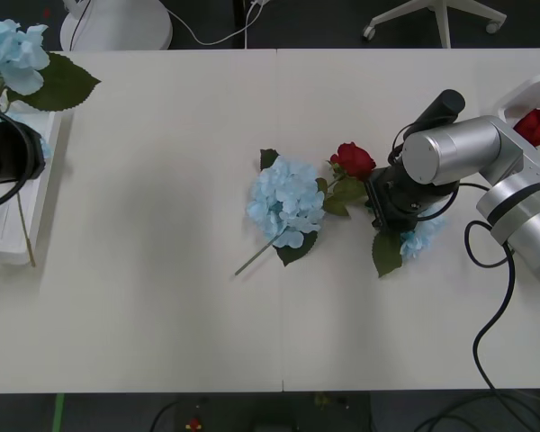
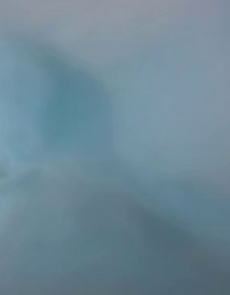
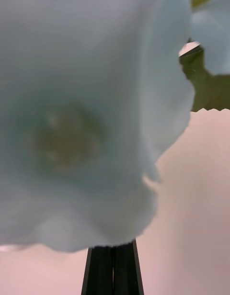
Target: Put the red flowers into the right box and the blue flowers into the left box
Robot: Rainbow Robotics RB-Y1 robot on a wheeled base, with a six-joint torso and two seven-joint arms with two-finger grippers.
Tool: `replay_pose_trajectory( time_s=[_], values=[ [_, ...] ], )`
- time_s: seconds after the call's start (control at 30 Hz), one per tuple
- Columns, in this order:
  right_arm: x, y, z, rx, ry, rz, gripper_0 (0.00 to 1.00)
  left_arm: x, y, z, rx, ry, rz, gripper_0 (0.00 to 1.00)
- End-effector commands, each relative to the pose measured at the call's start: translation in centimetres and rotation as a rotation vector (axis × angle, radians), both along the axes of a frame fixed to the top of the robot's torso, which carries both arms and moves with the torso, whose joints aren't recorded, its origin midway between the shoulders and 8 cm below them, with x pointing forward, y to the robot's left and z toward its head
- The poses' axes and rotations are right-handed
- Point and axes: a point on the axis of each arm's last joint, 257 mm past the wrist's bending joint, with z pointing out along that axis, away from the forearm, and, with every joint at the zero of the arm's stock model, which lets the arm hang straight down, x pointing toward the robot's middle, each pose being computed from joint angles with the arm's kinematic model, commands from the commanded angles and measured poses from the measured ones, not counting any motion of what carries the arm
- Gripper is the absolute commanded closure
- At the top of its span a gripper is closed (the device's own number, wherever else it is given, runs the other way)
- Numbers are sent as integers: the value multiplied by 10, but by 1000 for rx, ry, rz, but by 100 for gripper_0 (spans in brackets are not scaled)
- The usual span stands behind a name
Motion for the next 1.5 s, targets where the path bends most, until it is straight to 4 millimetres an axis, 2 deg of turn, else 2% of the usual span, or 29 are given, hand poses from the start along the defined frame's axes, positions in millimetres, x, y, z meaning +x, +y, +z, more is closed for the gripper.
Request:
replay_pose_trajectory(
  time_s=[0.03,0.23,0.4,0.53,0.8,0.87,0.97,1.1,1.27,1.37,1.47,1.5],
  values=[
    [14,21,17,-33,-57,113,100,17,64,28,150,-16,2,100],
    [13,15,14,-75,-63,187,100,49,126,29,267,-14,-28,100],
    [20,6,21,-92,-89,238,100,66,159,12,261,21,-45,100],
    [30,3,37,-105,-130,297,100,73,178,-5,217,59,-46,100],
    [65,4,88,-152,-285,431,100,73,226,-28,215,101,10,100],
    [74,6,101,-175,-328,473,100,80,229,-29,225,98,12,100],
    [80,1,112,-243,-363,570,100,89,234,-32,265,112,11,100],
    [84,-13,117,-361,-393,718,100,100,243,-37,330,116,9,100],
    [88,-35,124,-531,-423,947,100,106,247,-53,351,131,-1,100],
    [89,-39,127,-588,-441,1045,100,106,245,-58,360,142,-11,100],
    [94,-34,137,-632,-484,1133,100,106,243,-62,365,151,-18,100],
    [97,-28,144,-633,-514,1156,100,106,242,-62,365,152,-20,91]
  ],
)
